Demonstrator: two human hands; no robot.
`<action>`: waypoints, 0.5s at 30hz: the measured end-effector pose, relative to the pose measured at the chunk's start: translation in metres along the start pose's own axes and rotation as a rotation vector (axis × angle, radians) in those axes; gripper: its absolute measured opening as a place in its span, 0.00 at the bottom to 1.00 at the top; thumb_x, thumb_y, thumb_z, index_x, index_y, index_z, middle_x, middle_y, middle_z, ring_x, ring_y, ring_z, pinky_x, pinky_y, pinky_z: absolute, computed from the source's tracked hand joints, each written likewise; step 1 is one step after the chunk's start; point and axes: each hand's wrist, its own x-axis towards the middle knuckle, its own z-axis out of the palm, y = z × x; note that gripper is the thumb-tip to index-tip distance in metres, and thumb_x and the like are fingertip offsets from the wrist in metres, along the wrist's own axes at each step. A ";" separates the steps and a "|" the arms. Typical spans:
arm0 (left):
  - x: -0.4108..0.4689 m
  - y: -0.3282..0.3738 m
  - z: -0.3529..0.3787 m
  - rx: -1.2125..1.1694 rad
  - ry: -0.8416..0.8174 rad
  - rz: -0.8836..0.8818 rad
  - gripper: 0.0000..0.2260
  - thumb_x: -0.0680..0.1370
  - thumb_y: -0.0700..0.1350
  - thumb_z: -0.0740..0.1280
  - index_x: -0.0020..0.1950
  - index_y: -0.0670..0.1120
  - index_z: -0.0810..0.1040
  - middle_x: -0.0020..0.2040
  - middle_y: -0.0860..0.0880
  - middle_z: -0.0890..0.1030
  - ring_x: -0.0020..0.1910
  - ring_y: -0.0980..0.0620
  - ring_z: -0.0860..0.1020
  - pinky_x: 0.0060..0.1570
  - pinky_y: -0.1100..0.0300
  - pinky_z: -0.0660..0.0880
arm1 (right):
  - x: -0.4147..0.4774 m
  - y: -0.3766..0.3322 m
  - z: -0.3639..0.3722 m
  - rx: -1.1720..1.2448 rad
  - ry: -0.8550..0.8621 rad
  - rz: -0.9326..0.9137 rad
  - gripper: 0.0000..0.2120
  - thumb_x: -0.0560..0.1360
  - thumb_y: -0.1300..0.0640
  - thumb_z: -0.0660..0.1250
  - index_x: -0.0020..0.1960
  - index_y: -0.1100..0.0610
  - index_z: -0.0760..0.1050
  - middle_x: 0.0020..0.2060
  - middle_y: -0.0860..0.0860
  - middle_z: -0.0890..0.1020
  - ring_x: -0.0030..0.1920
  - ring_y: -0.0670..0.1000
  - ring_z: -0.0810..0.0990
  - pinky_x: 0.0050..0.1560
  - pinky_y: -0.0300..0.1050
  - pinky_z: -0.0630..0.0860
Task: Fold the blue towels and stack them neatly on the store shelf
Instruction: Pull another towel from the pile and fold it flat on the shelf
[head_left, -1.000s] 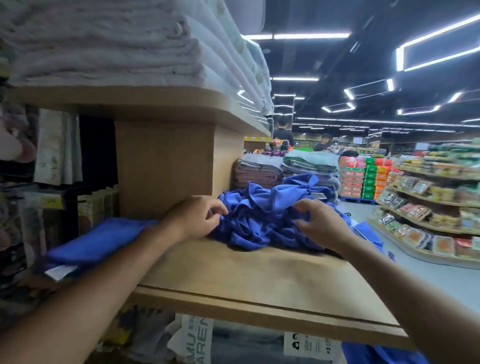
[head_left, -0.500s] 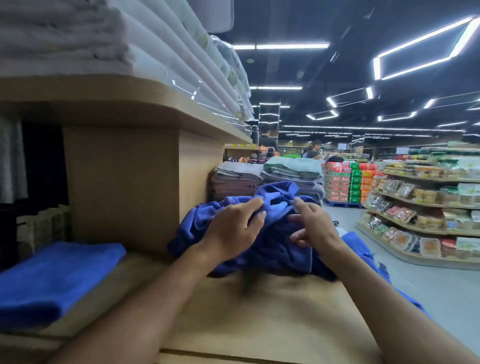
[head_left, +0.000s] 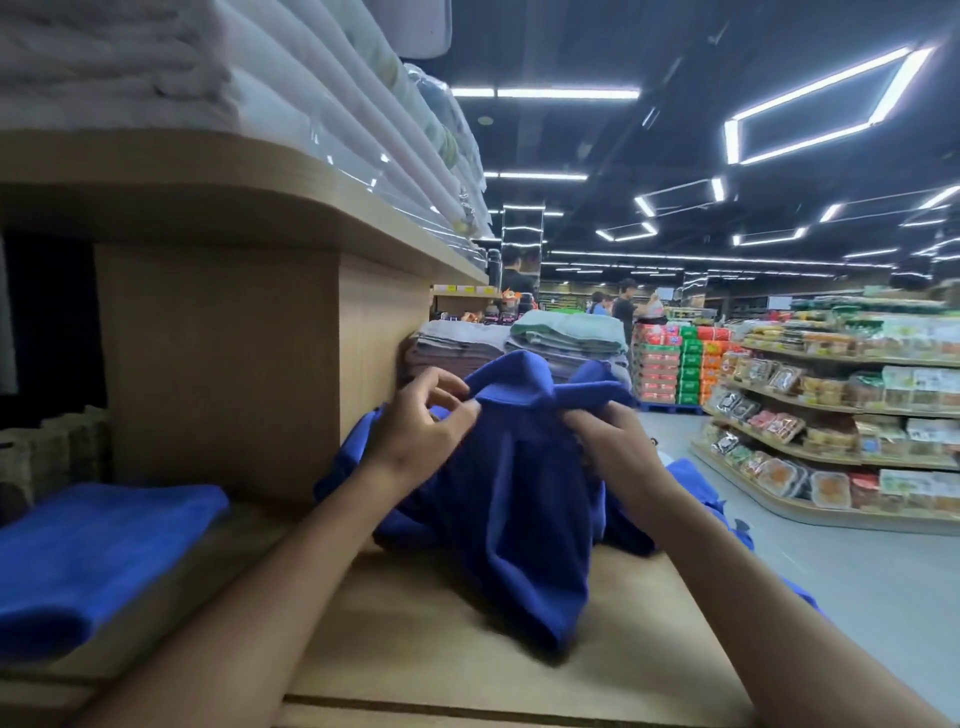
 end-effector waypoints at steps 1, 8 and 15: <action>0.000 -0.006 0.000 0.061 -0.098 0.009 0.11 0.75 0.49 0.73 0.56 0.52 0.78 0.47 0.51 0.82 0.41 0.57 0.81 0.43 0.57 0.78 | -0.003 -0.005 0.002 0.096 -0.089 0.017 0.10 0.72 0.55 0.67 0.34 0.47 0.81 0.24 0.43 0.74 0.27 0.44 0.70 0.25 0.37 0.67; 0.007 -0.022 0.006 0.093 -0.002 0.008 0.19 0.73 0.61 0.66 0.54 0.48 0.80 0.46 0.49 0.84 0.46 0.49 0.82 0.47 0.52 0.76 | -0.012 -0.017 -0.004 0.257 -0.036 0.051 0.07 0.72 0.53 0.72 0.36 0.52 0.81 0.29 0.51 0.73 0.30 0.48 0.70 0.32 0.43 0.65; 0.019 -0.011 -0.019 -0.462 0.302 -0.331 0.12 0.81 0.53 0.60 0.42 0.50 0.78 0.33 0.51 0.79 0.23 0.56 0.73 0.19 0.63 0.66 | 0.003 -0.016 -0.024 0.430 0.489 0.133 0.10 0.80 0.53 0.68 0.40 0.53 0.77 0.26 0.47 0.75 0.23 0.45 0.70 0.22 0.37 0.66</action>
